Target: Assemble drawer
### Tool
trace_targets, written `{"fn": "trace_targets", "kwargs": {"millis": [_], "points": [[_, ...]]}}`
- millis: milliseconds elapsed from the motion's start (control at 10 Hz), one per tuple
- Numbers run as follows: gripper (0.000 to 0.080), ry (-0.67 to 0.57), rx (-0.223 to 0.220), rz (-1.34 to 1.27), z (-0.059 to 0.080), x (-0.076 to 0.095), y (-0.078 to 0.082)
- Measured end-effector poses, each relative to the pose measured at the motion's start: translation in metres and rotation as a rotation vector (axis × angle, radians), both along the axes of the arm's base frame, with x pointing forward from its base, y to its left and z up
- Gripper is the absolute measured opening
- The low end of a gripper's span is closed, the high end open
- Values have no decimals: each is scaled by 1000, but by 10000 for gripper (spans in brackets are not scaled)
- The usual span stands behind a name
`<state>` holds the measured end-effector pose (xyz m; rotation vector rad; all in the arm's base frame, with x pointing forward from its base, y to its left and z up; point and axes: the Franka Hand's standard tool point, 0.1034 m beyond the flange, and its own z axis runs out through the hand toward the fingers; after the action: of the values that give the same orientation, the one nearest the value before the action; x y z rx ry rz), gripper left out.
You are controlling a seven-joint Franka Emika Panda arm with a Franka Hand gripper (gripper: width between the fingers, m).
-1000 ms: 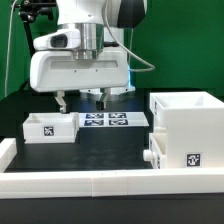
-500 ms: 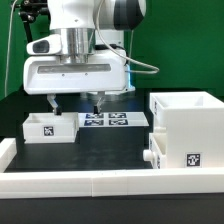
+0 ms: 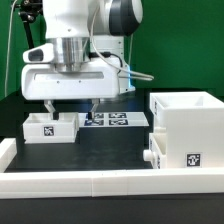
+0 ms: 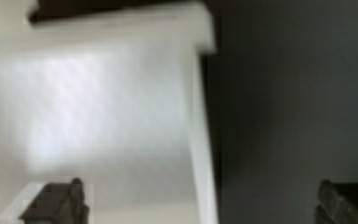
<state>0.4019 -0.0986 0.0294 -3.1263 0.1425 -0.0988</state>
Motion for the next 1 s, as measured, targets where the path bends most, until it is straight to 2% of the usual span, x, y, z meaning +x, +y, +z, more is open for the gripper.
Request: {"fn": "trace_targets", "kwargs": {"millis": [100,200,500,700,1000], "points": [[649,4,0,34,0,0,-4],[649,-14,-18,98,-4,-3,-8],[649,-23,-33,128,-22,-11,-1],[649,-20,-30,134,-24,-11,8],[649,-20,-28,137,-24,-10,14]]}}
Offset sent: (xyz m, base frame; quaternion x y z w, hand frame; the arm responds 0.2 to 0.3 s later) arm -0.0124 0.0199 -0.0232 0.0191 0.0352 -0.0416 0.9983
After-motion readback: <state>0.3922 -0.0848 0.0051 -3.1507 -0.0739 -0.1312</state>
